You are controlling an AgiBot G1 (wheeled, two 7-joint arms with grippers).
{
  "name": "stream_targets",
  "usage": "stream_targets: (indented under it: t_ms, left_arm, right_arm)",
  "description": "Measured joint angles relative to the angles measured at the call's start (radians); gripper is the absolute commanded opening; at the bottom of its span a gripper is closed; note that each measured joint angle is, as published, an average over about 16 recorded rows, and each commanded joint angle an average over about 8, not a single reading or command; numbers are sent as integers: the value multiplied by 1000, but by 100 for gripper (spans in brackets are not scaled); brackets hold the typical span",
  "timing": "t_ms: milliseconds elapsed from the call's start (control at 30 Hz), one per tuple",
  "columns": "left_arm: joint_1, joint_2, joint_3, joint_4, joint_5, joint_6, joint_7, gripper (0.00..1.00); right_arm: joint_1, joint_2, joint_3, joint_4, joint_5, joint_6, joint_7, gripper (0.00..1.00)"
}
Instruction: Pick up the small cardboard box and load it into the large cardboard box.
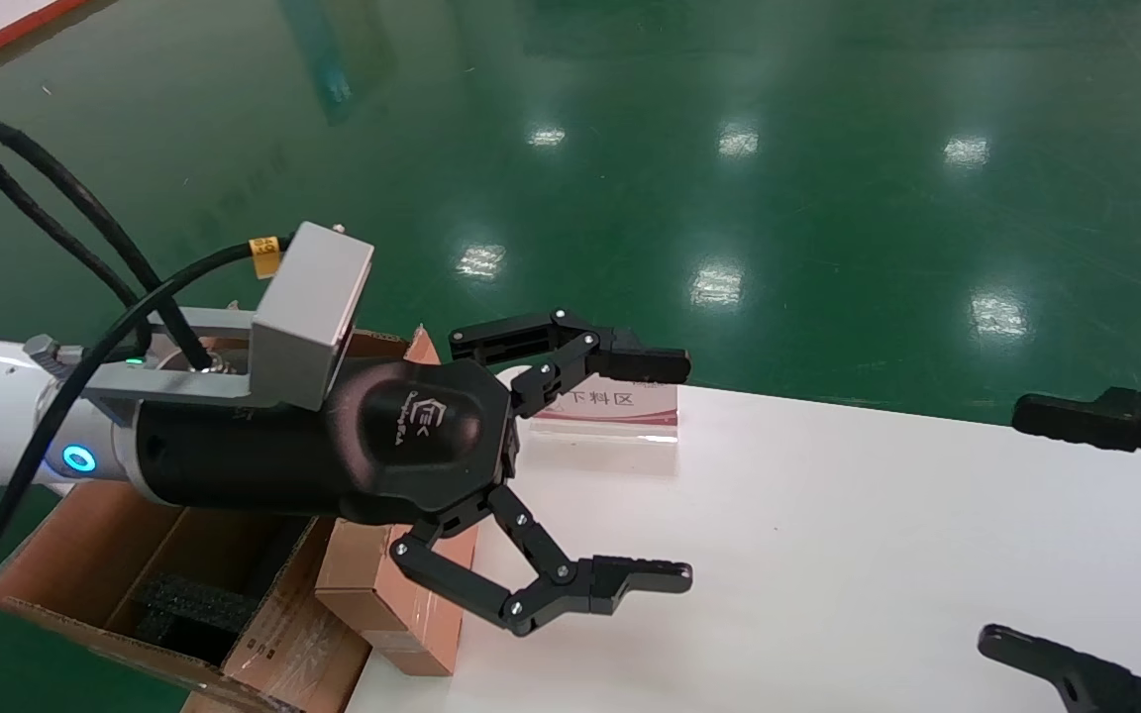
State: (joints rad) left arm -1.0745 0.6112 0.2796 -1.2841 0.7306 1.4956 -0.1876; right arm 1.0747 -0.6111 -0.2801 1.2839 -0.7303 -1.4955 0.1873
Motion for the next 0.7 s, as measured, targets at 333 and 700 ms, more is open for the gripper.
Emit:
stream_targets:
  t_ms: [333, 700]
  left_arm:
    - [0, 0, 0, 0, 0, 0, 0, 100]
    - [-12, -10, 13, -10, 38, -15, -21, 100]
  right_arm:
    - [0, 0, 0, 0, 0, 0, 0, 100]
    - [0, 0, 0, 0, 0, 0, 0, 100]
